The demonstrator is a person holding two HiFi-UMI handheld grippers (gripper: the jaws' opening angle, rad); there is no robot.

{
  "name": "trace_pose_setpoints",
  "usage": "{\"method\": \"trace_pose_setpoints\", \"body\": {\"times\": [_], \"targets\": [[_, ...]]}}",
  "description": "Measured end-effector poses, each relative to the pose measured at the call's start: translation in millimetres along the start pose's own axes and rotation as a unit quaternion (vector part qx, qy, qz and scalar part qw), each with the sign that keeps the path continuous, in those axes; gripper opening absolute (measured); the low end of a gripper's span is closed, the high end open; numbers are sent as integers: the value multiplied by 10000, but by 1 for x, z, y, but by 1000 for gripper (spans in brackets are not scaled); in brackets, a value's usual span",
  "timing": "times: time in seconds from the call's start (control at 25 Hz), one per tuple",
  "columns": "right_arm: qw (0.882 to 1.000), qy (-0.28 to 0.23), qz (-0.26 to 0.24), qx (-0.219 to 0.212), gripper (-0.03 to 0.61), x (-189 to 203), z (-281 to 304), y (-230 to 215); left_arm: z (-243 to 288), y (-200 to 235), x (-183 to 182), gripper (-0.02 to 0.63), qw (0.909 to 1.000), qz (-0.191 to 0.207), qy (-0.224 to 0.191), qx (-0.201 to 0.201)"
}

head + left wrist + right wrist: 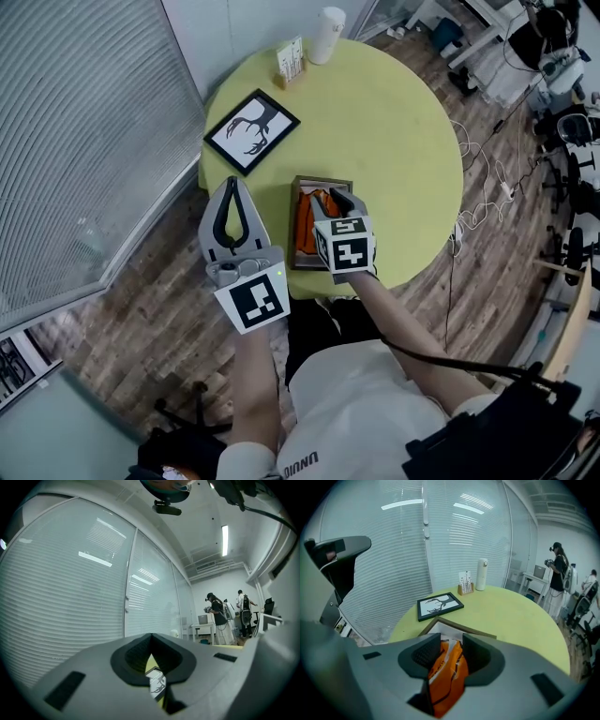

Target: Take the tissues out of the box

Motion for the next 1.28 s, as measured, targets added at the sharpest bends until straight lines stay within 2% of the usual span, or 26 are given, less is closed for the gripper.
{"method": "trace_pose_setpoints", "body": {"times": [0.6,0.92,1.28], "targets": [[9938,949,-542,184,146,13,11,5,13,5,4,12,9998,-172,23,-5],[9878,1404,-645,197,143,19,16,6,14,9,3,12,9998,-199,30,-27],[9801,1770,-858,251,51,23,19,1,16,11,2,12,9997,-218,20,-57]]}}
Point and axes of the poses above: the fingertips, and each gripper's own axes: z forward along the fingers, y to its left, x out of its underside, the point moved 2 cm from there along -z, backward along the fingers, and after that the axes turned 1 degree about -y, right-handed, at the moved point
